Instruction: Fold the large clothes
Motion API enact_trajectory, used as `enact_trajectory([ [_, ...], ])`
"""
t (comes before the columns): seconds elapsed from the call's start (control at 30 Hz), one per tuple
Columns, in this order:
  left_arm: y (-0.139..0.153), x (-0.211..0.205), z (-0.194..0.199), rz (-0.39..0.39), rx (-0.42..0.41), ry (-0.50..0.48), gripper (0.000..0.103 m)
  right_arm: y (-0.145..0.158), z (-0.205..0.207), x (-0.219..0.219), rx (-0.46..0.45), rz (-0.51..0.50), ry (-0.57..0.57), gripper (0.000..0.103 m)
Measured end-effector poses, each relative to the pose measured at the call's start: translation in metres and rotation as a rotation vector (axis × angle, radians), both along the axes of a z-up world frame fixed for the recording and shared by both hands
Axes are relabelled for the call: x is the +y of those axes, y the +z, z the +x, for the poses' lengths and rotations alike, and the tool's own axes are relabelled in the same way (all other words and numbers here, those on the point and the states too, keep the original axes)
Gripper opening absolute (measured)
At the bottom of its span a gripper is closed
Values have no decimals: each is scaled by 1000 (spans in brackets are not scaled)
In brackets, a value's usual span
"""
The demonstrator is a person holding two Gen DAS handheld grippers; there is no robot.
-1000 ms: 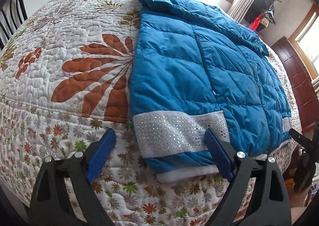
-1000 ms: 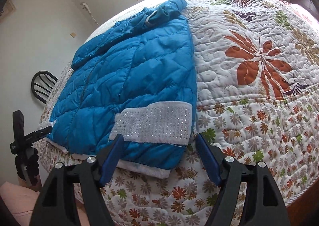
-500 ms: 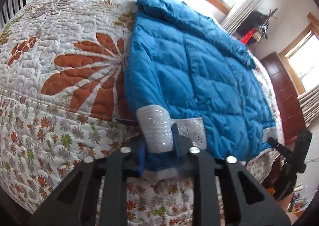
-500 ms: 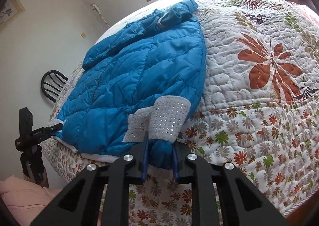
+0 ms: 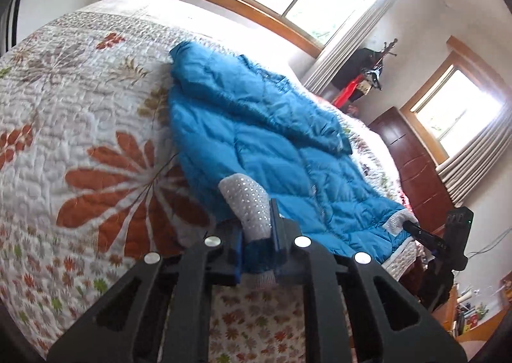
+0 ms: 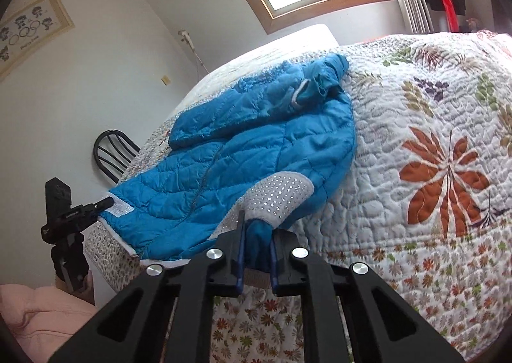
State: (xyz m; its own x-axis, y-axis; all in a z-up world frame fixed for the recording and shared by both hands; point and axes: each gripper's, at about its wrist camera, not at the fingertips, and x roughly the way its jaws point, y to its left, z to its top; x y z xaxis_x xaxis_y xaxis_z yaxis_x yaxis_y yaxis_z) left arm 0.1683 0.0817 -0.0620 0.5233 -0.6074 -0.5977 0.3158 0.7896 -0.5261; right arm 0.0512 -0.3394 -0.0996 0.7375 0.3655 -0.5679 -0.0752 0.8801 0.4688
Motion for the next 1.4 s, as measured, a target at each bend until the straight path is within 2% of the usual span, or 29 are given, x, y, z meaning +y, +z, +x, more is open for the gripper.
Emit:
enact_trajectory([
  [0.17, 30, -8, 40, -25, -38, -31, 12, 43, 46, -12, -18, -9, 19, 11],
  [0.37, 59, -23, 125, -50, -38, -38, 12, 81, 139, -40, 42, 53, 29, 11],
  [0.63, 68, -51, 259, -61, 5, 19, 12, 98, 279, -67, 137, 61, -30, 11],
  [0.77, 53, -67, 324, -27, 45, 61, 12, 81, 345, -82, 199, 97, -72, 11],
  [0.93, -3, -80, 392, 60, 174, 120, 12, 28, 415, -101, 336, 120, -134, 11],
  [1.03, -40, -79, 418, 60, 255, 132, 12, -9, 441, -112, 395, 161, -152, 11],
  [1.13, -56, -79, 433, 40, 300, 125, 15, -32, 452, -118, 439, 180, -157, 14],
  [1.2, -53, -77, 436, 25, 321, 105, 19, -34, 452, -120, 436, 201, -130, 20],
  [1.27, -44, -69, 435, -17, 327, 73, 24, -23, 442, -123, 387, 220, -98, 29],
  [1.3, -38, -62, 433, -60, 327, 60, 29, -16, 435, -124, 360, 223, -88, 41],
  [1.33, -33, -56, 429, -108, 324, 52, 32, -8, 427, -125, 337, 195, -96, 58],
  [1.37, -27, -47, 424, -149, 322, 54, 42, 2, 418, -126, 315, 151, -111, 65],
  [1.4, -20, -38, 418, -165, 302, 75, 60, 10, 408, -126, 294, 109, -115, 68],
])
